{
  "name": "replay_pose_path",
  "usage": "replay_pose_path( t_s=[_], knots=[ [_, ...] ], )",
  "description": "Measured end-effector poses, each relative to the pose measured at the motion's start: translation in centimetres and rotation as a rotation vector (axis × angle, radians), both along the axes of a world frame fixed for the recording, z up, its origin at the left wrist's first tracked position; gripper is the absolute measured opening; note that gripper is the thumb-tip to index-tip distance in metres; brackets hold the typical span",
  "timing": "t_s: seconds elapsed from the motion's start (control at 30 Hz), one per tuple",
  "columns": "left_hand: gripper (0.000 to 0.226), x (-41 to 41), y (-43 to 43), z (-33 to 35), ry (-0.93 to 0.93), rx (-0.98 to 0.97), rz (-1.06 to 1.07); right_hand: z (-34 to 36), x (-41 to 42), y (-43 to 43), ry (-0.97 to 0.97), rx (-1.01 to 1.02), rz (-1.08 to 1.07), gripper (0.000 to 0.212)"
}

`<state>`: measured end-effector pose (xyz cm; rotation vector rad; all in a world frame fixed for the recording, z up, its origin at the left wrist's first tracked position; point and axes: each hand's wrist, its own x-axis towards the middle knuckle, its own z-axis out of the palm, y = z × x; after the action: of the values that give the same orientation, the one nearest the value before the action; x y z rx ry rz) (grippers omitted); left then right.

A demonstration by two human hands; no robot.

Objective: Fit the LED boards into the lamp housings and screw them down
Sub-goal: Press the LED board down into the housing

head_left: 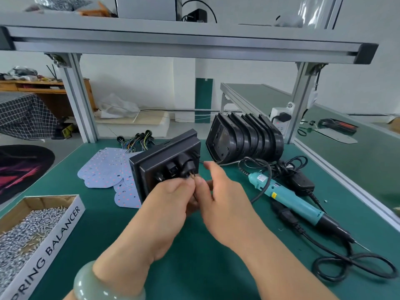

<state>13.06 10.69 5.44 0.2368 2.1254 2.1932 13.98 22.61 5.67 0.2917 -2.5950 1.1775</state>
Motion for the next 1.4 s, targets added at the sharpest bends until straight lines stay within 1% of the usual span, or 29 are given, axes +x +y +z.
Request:
replay_pose_path(
  t_s=[0.1,0.13,0.2,0.23,0.27,0.3,0.33,0.4,0.43,0.5,0.53,0.6,0.67,0.7,0.73,0.77,0.8,0.83,0.87,0.9,0.93,1.0,1.03,1.07,1.13,1.2,1.3,1.4],
  knots=[
    [0.04,0.6,-0.6,1.1,0.066,-0.254,0.043,0.1,-0.3,0.2,-0.015,-0.086,0.036,0.023],
    [0.039,0.8,-0.8,1.3,0.113,-0.373,0.087,0.1,-0.3,0.1,-0.03,-0.13,0.052,0.021],
    [0.037,1.2,-1.4,1.8,0.247,-0.613,0.163,0.1,-0.5,-0.2,-0.106,-0.255,0.082,0.027],
    [0.034,1.4,-1.6,2.0,0.314,-0.69,0.188,0.2,-0.6,-0.3,-0.14,-0.321,0.094,0.028],
    [0.03,1.6,-1.7,2.2,0.362,-0.731,0.193,0.2,-0.7,-0.5,-0.153,-0.38,0.103,0.023],
    [0.029,1.6,-1.7,2.3,0.389,-0.755,0.188,0.3,-0.8,-0.8,-0.141,-0.414,0.11,0.016],
    [0.031,1.6,-1.7,2.3,0.415,-0.779,0.185,0.5,-0.9,-1.0,-0.117,-0.421,0.104,0.017],
    [0.037,1.7,-1.5,2.2,0.472,-0.826,0.184,0.6,-1.0,-1.0,-0.033,-0.325,0.036,0.037],
    [0.039,1.8,-1.4,2.1,0.501,-0.821,0.17,0.6,-1.2,-0.8,0.012,-0.287,-0.005,0.042],
    [0.035,2.1,-1.1,2.0,0.606,-0.791,0.122,0.4,-1.7,0.0,0.078,-0.293,-0.069,0.039],
    [0.031,2.2,-0.9,2.0,0.679,-0.772,0.152,0.3,-2.0,0.4,0.102,-0.32,-0.099,0.034],
    [0.024,2.1,-0.9,2.1,0.855,-0.652,0.375,0.1,-2.2,1.2,0.1,-0.456,-0.102,0.021],
    [0.018,1.9,-1.1,2.4,0.995,-0.531,0.599,-0.1,-2.1,1.4,0.057,-0.588,-0.06,0.015],
    [0.027,1.7,-1.3,2.5,0.991,-0.511,0.653,-0.2,-2.0,1.5,0.051,-0.602,-0.048,0.016],
    [0.047,1.4,-1.4,2.4,0.909,-0.481,0.625,-0.3,-1.8,1.5,0.062,-0.596,-0.04,0.017],
    [0.064,1.1,-1.5,2.2,0.768,-0.441,0.537,-0.4,-1.6,1.5,0.077,-0.578,-0.024,0.017],
    [0.072,1.0,-1.3,2.1,0.619,-0.398,0.432,-0.3,-1.4,1.4,0.082,-0.561,0.002,0.017],
    [0.068,1.0,-1.1,2.0,0.502,-0.343,0.326,-0.2,-1.2,1.3,0.078,-0.563,0.032,0.018],
    [0.055,1.0,-0.9,1.7,0.455,-0.301,0.241,-0.1,-1.1,1.1,0.067,-0.601,0.053,0.019],
    [0.036,0.8,-0.8,1.5,0.456,-0.306,0.207,0.0,-1.0,1.0,0.049,-0.681,0.058,0.02],
    [0.023,0.8,-0.7,1.4,0.456,-0.324,0.209,0.0,-1.0,1.0,0.017,-0.794,0.055,0.021],
    [0.017,0.5,-0.8,1.2,0.457,-0.354,0.22,0.0,-1.0,1.2,-0.061,-1.026,0.091,0.024],
    [0.02,0.4,-0.8,1.1,0.459,-0.361,0.208,-0.1,-1.1,1.3,-0.089,-1.098,0.124,0.028],
    [0.023,0.3,-0.9,1.1,0.457,-0.369,0.195,-0.1,-1.0,1.5,-0.106,-1.129,0.154,0.032],
    [0.027,0.2,-1.1,1.2,0.446,-0.392,0.171,0.0,-0.9,1.7,-0.089,-1.109,0.19,0.037],
    [0.024,0.2,-1.3,1.2,0.443,-0.396,0.156,0.0,-0.9,1.8,-0.033,-1.017,0.215,0.043],
    [0.019,0.5,-1.4,1.2,0.458,-0.391,0.167,0.0,-0.8,2.2,0.058,-0.792,0.21,0.046],
    [0.022,0.8,-1.1,1.3,0.443,-0.293,0.135,0.3,-0.7,2.8,0.161,-0.574,0.173,0.04]
  ],
)
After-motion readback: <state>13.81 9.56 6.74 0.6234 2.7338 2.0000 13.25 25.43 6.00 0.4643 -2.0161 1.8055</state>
